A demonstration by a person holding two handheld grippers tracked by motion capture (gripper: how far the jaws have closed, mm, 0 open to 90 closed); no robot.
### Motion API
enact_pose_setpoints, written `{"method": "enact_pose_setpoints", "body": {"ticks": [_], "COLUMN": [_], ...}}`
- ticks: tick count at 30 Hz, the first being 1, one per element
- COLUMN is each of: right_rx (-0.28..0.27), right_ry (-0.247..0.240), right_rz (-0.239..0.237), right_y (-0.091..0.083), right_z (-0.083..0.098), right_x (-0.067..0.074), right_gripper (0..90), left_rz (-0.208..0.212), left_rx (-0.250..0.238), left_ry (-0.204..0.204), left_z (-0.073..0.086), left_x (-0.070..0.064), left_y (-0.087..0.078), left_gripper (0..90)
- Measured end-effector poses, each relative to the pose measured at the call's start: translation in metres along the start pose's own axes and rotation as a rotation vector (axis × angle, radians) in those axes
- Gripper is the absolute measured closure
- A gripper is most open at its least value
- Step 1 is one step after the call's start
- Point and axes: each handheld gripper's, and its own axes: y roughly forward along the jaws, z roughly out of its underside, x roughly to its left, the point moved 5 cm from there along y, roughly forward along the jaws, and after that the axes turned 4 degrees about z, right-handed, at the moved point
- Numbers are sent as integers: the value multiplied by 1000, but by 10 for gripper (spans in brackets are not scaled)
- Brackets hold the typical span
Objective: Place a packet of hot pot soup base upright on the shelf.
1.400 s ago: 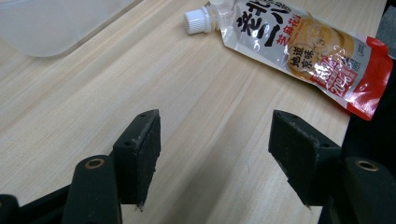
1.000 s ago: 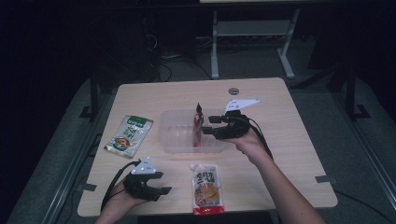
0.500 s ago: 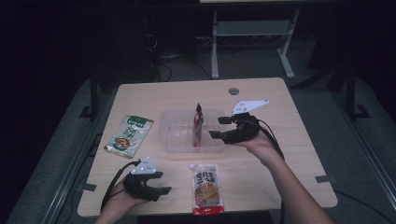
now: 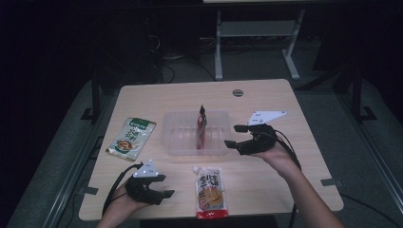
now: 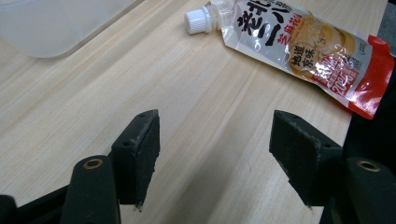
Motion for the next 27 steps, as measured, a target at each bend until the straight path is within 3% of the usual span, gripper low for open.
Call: {"method": "enact_pose_setpoints", "body": {"ticks": [8,18,27], "right_rx": [19,52,152], "right_ry": [13,26,23], "right_rz": [10,25,78], "right_y": [-10,-19,-29], "right_z": [20,46,90], "right_x": [0,-2,-8], "right_gripper": [289,277,263], "left_rz": [1,-3,3], "left_rx": [-2,9,8], "left_ry": [-13,3,-14], "left_z": [0,0,0], "left_x": [-1,0,-3], "left_y": [0,0,1], "left_gripper": [330,331,348]}}
